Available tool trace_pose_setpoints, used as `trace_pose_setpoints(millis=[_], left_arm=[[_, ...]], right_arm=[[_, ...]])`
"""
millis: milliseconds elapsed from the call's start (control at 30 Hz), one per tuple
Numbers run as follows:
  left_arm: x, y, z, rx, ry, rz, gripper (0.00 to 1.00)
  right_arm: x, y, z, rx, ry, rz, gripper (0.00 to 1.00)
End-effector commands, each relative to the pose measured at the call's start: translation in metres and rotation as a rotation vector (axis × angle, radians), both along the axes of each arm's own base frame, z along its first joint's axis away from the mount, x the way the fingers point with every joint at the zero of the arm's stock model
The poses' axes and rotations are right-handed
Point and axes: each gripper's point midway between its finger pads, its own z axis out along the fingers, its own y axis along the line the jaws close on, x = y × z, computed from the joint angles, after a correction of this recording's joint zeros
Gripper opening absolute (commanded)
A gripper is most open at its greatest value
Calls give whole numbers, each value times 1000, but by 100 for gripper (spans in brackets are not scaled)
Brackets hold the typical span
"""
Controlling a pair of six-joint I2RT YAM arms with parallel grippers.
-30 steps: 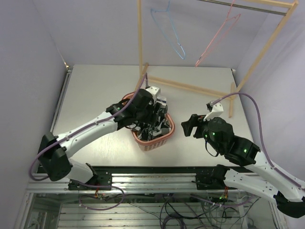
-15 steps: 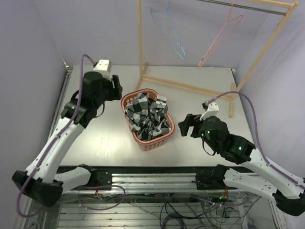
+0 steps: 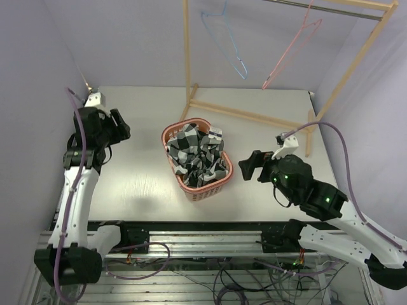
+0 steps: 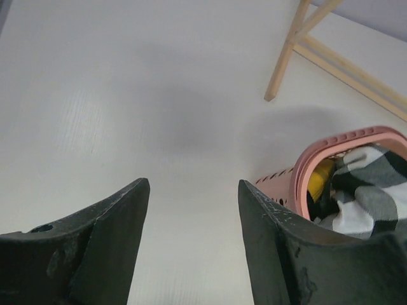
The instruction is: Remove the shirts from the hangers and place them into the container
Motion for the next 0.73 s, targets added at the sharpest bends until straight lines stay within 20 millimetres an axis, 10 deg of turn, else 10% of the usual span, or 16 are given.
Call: trace_pose_setpoints(millis=[0,700], left_arm=[[-21,10,7,14,-73,70,69],[-78,40,-29,125,-61,210,68]], right_arm=[[1,4,26,86,-75,16,100],[20,8,19,-17,-40,-51,100]])
